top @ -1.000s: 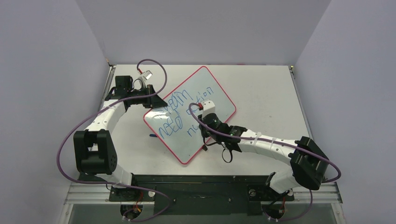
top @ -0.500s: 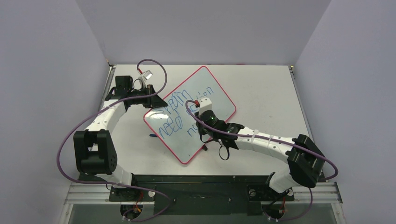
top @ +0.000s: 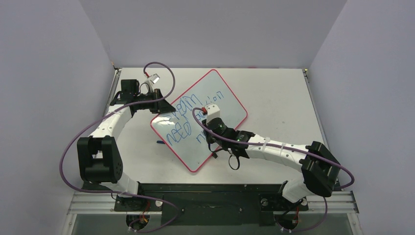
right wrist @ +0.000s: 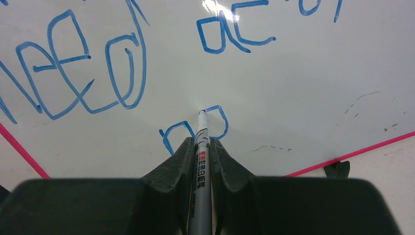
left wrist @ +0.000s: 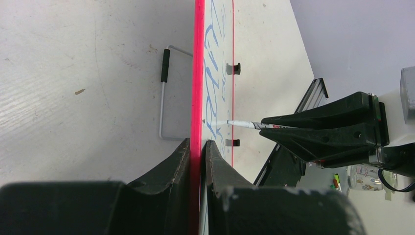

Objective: Write a sentence on the whiteboard

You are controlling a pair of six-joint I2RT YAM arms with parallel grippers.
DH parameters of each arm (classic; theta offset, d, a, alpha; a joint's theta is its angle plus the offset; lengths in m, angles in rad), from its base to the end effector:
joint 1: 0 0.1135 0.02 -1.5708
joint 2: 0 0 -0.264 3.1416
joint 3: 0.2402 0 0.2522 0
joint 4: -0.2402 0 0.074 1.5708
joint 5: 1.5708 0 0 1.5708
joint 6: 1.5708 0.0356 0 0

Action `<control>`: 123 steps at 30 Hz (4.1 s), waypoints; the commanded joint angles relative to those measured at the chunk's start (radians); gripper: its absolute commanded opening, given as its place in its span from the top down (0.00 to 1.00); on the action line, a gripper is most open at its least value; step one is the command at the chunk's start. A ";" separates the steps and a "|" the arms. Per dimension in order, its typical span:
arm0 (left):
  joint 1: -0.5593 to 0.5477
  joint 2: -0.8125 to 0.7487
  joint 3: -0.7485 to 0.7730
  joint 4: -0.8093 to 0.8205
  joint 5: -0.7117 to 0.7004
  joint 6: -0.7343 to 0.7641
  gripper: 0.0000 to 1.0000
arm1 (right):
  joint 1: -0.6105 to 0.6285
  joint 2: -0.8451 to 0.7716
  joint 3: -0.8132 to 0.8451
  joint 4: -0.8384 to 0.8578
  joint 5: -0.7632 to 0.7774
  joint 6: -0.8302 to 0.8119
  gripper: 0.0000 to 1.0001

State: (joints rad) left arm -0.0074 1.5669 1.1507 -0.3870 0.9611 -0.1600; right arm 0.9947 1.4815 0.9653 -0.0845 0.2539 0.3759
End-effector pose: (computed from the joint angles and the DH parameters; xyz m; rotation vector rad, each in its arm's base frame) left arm 0.3326 -0.0316 0.2654 0.2925 2.2167 -1.2105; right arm 0.1865 0.2707 0.2464 -0.5266 2.1314 0.5142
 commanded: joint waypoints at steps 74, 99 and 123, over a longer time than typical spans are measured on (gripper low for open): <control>-0.036 -0.036 0.015 -0.025 -0.054 0.090 1.00 | -0.135 -0.027 -0.122 0.127 -0.096 0.103 1.00; -0.037 -0.033 0.017 -0.032 -0.057 0.096 1.00 | -0.144 -0.089 -0.201 0.104 -0.057 0.129 1.00; -0.045 -0.028 0.019 -0.039 -0.060 0.102 1.00 | -0.193 0.024 0.002 0.088 -0.075 0.098 1.00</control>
State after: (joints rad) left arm -0.0174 1.5578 1.1507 -0.3935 0.9424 -0.1452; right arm 0.8112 1.4696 0.9257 -0.0040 0.1833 0.4816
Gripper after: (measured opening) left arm 0.089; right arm 0.108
